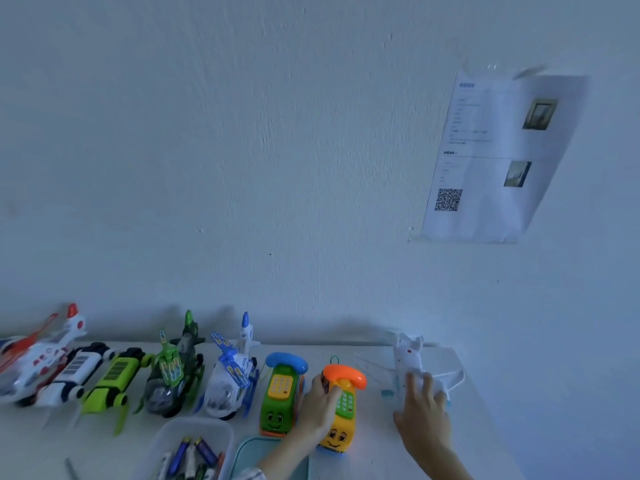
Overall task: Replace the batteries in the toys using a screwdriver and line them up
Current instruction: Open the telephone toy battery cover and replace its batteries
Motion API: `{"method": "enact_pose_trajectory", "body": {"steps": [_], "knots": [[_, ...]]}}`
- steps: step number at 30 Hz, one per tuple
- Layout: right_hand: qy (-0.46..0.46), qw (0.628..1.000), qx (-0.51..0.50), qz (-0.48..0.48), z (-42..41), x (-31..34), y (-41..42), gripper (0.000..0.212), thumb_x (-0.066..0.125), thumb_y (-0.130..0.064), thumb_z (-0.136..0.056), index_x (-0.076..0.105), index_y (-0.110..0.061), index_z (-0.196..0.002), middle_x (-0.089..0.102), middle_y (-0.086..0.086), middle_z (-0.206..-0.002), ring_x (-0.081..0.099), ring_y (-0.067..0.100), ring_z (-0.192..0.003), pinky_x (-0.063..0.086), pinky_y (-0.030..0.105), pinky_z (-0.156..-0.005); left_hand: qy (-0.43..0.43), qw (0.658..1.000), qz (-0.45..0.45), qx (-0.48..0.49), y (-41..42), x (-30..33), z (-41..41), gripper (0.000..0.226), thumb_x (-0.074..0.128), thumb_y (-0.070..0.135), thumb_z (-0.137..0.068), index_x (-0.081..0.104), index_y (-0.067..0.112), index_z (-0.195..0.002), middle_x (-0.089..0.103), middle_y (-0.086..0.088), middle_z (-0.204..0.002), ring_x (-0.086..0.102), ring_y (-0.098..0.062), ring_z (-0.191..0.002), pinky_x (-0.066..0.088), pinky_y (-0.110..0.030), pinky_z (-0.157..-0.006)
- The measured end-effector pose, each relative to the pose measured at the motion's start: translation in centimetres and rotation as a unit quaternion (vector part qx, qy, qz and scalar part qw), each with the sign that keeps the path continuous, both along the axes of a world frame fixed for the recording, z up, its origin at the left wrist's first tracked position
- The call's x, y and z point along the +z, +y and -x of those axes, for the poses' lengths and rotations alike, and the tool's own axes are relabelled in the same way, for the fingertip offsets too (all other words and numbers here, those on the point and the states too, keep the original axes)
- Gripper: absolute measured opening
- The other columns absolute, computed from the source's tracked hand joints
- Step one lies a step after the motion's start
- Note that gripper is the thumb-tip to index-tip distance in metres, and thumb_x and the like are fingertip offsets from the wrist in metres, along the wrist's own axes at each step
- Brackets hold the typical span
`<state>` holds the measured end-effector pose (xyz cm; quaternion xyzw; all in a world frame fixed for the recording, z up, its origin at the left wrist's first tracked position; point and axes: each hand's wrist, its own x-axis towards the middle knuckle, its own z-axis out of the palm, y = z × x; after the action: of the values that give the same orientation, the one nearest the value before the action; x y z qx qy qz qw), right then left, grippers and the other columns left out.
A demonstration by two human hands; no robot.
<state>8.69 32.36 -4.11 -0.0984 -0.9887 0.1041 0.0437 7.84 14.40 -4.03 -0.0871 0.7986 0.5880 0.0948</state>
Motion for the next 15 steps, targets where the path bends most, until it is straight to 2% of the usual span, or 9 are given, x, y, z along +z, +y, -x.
{"method": "enact_pose_trajectory", "body": {"steps": [3,6,8,11,15], "knots": [[0.004,1.000,0.000,0.029,0.1,-0.1,0.5,0.069,0.055,-0.030,-0.086,0.018,-0.024,-0.143,0.018,0.005,-0.145,0.039,0.029,-0.123,0.049,0.029,-0.085,0.009,0.999,0.045,0.001,0.1,-0.2,0.2,0.039,0.041,0.037,-0.099,0.044,0.017,-0.132,0.061,0.001,-0.102,0.058,-0.006,-0.085,0.042,-0.015,-0.062],[0.010,0.998,0.002,0.067,0.3,-0.1,1.1,0.069,0.059,-0.031,-0.085,0.020,-0.023,-0.142,0.020,0.005,-0.144,0.042,0.029,-0.124,0.047,0.031,-0.090,0.016,0.992,0.125,-0.025,0.3,-0.3,0.3,0.038,0.029,0.036,-0.104,0.036,0.020,-0.138,0.056,0.002,-0.087,0.053,-0.008,-0.072,0.037,-0.017,-0.057],[0.021,0.993,-0.005,0.120,0.3,-0.2,1.5,0.068,0.066,-0.028,-0.080,0.029,-0.023,-0.136,0.027,0.006,-0.140,0.046,0.030,-0.120,0.048,0.035,-0.087,0.012,0.987,0.154,-0.037,0.5,-0.1,0.4,0.038,0.024,0.034,-0.104,0.034,0.018,-0.137,0.050,0.003,-0.078,0.049,-0.008,-0.065,0.035,-0.020,-0.055],[0.048,0.973,-0.007,0.226,0.2,-0.3,2.2,0.064,0.075,-0.018,-0.069,0.043,-0.019,-0.124,0.042,0.009,-0.128,0.054,0.031,-0.105,0.050,0.039,-0.079,0.008,0.987,0.154,-0.035,0.2,-0.2,0.7,0.032,0.025,0.031,-0.105,0.038,0.015,-0.129,0.047,0.004,-0.077,0.046,-0.006,-0.062,0.034,-0.015,-0.051],[0.084,0.957,-0.016,0.278,-0.2,0.0,2.7,0.061,0.079,-0.013,-0.069,0.048,-0.015,-0.121,0.049,0.012,-0.127,0.058,0.031,-0.099,0.040,0.031,-0.070,-0.017,0.995,0.101,-0.009,-0.5,0.0,0.7,0.024,0.029,0.026,-0.106,0.047,0.013,-0.114,0.045,0.003,-0.071,0.042,-0.003,-0.052,0.032,-0.011,-0.042]]}}
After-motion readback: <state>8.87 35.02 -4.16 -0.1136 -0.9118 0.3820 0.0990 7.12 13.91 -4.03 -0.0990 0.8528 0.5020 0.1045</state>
